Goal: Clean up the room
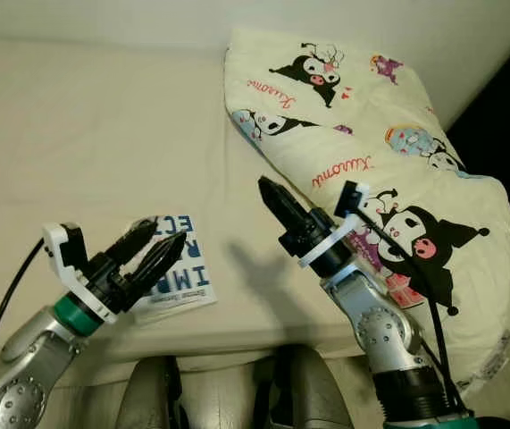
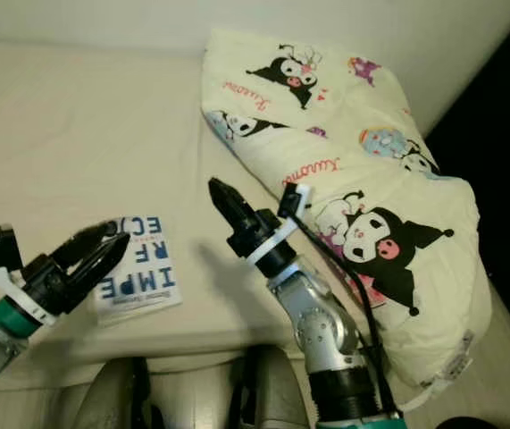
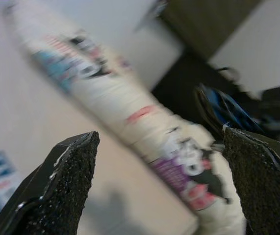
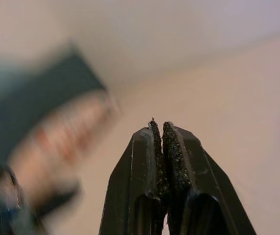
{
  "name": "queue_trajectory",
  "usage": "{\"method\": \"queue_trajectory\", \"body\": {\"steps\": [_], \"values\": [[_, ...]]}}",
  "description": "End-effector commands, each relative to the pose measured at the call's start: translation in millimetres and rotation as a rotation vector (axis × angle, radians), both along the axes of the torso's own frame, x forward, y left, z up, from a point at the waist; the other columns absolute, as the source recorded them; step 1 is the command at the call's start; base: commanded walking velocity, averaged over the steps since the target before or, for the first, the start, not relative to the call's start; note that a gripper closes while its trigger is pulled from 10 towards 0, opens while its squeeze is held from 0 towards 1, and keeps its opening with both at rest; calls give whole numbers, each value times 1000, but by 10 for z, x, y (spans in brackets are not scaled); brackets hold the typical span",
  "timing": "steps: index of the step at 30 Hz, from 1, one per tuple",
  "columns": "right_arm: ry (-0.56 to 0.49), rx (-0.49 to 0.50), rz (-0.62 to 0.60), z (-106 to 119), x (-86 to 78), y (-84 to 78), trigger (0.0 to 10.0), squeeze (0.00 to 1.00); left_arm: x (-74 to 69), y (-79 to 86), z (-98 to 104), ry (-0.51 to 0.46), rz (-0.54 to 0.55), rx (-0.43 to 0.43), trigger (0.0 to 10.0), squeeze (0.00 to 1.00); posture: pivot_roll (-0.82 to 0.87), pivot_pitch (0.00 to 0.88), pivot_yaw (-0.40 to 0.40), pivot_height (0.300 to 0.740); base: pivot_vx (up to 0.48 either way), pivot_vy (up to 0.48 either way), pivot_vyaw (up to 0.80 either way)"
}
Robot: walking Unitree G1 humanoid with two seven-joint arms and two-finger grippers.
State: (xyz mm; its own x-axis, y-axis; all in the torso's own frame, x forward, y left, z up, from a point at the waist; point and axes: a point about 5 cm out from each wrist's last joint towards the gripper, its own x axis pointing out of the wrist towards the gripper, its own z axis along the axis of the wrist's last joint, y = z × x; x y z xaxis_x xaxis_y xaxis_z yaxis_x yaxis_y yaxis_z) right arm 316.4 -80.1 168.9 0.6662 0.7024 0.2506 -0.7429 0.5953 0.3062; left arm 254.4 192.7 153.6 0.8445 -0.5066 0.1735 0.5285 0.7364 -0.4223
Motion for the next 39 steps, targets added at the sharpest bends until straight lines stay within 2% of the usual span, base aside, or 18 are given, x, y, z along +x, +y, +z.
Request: {"method": "queue_trajectory", "body": {"steps": [1, 3, 4, 6, 8, 9, 10, 11, 12, 13, 19, 23, 28, 31, 34, 37, 38, 39], "values": [[-4, -176, -10, -215, -37, 77, 10000, 0, 26, 19, -196, 91, 58, 43, 10000, 0, 82, 127, -58, 616, 0, 0, 0], [-4, -176, -10, -215, -37, 77, 10000, 0, 26, 19, -196, 91, 58, 43, 10000, 0, 82, 127, -58, 616, 0, 0, 0], [-10, -333, -49, -377, -30, 91, 10000, 0, 97, 63, -420, 179, 162, 250, 10000, 0, 82, 131, -59, 616, 0, 0, 0], [-16, -439, -77, -493, -25, 86, 10000, 0, 135, 104, -579, 224, 230, 446, 10000, 0, 82, 131, -59, 616, 0, 0, 0], [-16, -439, -77, -493, -25, 86, 10000, 0, 135, 104, -579, 224, 230, 446, 10000, 0, 82, 131, -59, 616, 0, 0, 0], [60, -473, -189, -681, 13, -42, 10000, 0, 128, -9, -805, 143, 127, 819, 10000, 0, 82, 142, -68, 616, 0, 0, 0], [60, -473, -189, -681, 13, -42, 10000, 0, 128, -9, -805, 143, 127, 819, 10000, 0, 82, 142, -68, 616, 0, 0, 0], [127, -467, -279, -795, 29, -171, 10000, 0, 107, -126, -926, 42, -7, 1034, 10000, 0, 77, 147, -66, 616, 0, 0, 0], [127, -467, -279, -795, 29, -171, 10000, 0, 107, -126, -926, 42, -7, 1034, 10000, 0, 77, 147, -66, 616, 0, 0, 0], [145, -464, -319, -828, 33, -244, 10000, 0, 104, -217, -940, -29, -96, 1100, 10000, 0, 68, 149, -63, 616, 0, 0, 0], [142, -467, -371, -851, 28, -351, 10000, 0, 74, -428, -955, -177, -302, 1193, 10000, 0, 54, 152, -56, 616, 0, 0, 0], [131, -469, -393, -869, 15, -353, 10000, 0, 218, -357, -1099, -222, -239, 1412, 10000, 0, 31, 166, -50, 616, 0, 0, 0], [129, -492, -431, -922, -9, -412, 10000, 0, 352, -312, -1205, -298, -197, 1585, 10000, 0, 16, 185, -70, 616, 0, 0, 0], [139, -511, -465, -954, -19, -486, 10000, 0, 395, -304, -1210, -334, -163, 1642, 10000, 0, 9, 189, -73, 616, 0, 0, 0], [175, -545, -555, -1038, -50, -685, 10000, 0, 409, -311, -1262, -330, -143, 1646, 10000, 0, -15, 192, -77, 616, 0, 0, 0], [193, -550, -582, -1067, -70, -753, 10000, 0, 393, -310, -1310, -329, -145, 1661, 10000, 0, -25, 195, -76, 616, 0, 0, 0], [197, -548, -590, -1071, -79, -772, 10000, 0, 394, -281, -1338, -334, -120, 1706, 8863, 0, -39, 200, -74, 616, 0, 0, 0], [197, -548, -590, -1071, -79, -772, 10000, 0, 394, -281, -1338, -334, -120, 1706, 8863, 0, -39, 200, -74, 616, 0, 0, 0]]}}
